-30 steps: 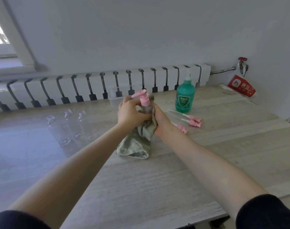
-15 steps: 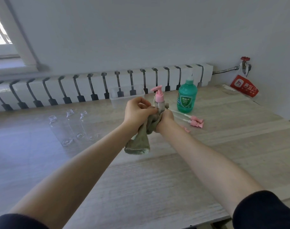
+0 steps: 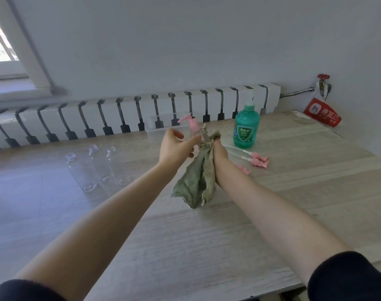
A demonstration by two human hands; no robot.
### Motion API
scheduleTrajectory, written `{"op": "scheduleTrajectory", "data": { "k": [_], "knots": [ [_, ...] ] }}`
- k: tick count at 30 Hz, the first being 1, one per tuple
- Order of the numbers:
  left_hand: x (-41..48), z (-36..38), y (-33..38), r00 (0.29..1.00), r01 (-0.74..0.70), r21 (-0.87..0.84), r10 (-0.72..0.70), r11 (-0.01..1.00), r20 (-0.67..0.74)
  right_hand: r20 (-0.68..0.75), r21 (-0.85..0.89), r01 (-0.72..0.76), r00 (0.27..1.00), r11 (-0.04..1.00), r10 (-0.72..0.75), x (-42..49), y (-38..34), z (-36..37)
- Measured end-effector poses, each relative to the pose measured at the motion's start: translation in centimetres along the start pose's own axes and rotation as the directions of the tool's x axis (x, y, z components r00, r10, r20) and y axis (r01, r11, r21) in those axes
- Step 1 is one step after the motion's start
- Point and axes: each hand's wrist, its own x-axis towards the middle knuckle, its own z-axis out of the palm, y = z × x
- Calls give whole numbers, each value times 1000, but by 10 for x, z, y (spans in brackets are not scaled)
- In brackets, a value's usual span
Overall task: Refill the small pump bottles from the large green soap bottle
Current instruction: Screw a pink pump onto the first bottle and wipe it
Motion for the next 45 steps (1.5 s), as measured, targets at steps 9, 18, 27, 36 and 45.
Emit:
{"op": "scheduleTrajectory", "data": {
  "k": [9,18,27,36,45],
  "knots": [
    [8,0,12,965,-205,185,230,961,-123,169,-41,-31,985,999,37,-1,-11,9],
    [23,-10,1,957,-228,227,260,947,-127,135,-240,-26,989,970,60,11,-3,0],
    [44,-43,-31,958,-64,306,144,950,-249,514,-808,448,853,384,87,-20,-40,-16],
    [48,-51,-66,981,-22,345,87,938,-172,317,-838,302,947,-455,47,1,-20,-14],
    [79,-65,-69,966,37,341,54,939,-254,516,-854,508,855,113,52,10,-32,4]
  ]
}}
